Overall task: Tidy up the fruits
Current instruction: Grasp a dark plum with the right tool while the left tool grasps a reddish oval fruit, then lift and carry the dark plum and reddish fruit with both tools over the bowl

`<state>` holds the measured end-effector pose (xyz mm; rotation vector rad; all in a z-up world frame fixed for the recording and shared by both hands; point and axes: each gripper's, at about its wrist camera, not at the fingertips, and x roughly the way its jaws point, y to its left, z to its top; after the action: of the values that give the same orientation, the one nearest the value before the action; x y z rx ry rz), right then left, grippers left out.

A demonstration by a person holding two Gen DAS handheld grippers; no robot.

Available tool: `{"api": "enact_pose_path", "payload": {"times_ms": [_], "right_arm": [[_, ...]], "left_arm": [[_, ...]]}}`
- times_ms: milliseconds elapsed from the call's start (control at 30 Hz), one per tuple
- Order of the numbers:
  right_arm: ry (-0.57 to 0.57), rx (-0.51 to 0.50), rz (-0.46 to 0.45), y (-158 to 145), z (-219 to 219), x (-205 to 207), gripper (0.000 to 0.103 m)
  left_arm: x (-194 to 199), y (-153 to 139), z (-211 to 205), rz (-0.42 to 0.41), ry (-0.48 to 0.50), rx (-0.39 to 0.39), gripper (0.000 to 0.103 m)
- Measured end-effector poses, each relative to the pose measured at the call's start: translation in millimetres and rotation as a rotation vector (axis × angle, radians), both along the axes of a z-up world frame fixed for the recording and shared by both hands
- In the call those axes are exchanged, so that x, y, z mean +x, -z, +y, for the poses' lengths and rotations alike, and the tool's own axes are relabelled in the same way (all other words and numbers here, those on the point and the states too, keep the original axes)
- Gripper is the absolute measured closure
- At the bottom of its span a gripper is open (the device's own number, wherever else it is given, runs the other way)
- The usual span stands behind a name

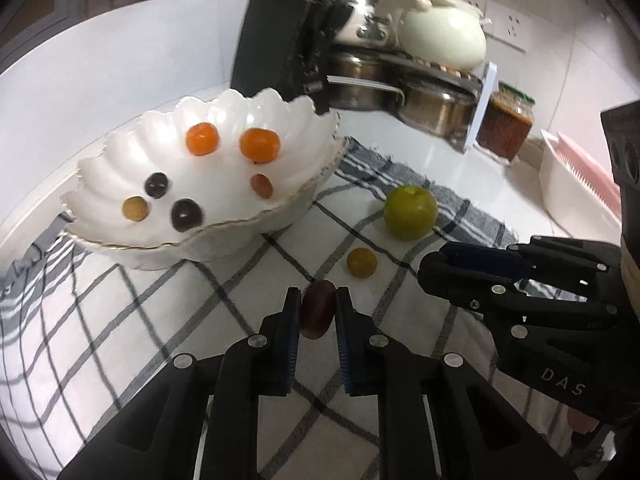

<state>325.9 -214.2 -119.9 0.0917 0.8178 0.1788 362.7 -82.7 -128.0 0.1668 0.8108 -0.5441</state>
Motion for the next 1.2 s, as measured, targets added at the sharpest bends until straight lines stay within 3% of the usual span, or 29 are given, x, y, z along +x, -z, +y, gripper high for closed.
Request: {"api": "enact_pose_path", "payload": {"times_ms": [767,1200], "right_arm": [[-0.066,-0.001,-0.217,-72.0,23.1,-7.0,0.081],[-0.082,-0.008,-0.274,-90.2,33.3,29.3,0.081]], "left_arm": [[-22.3,-79.3,43.0,-0.190,-0.138,-0.082,0.085],[4.9,-106.9,54.1,-0.286,-0.196,-0.080,0.085]]}}
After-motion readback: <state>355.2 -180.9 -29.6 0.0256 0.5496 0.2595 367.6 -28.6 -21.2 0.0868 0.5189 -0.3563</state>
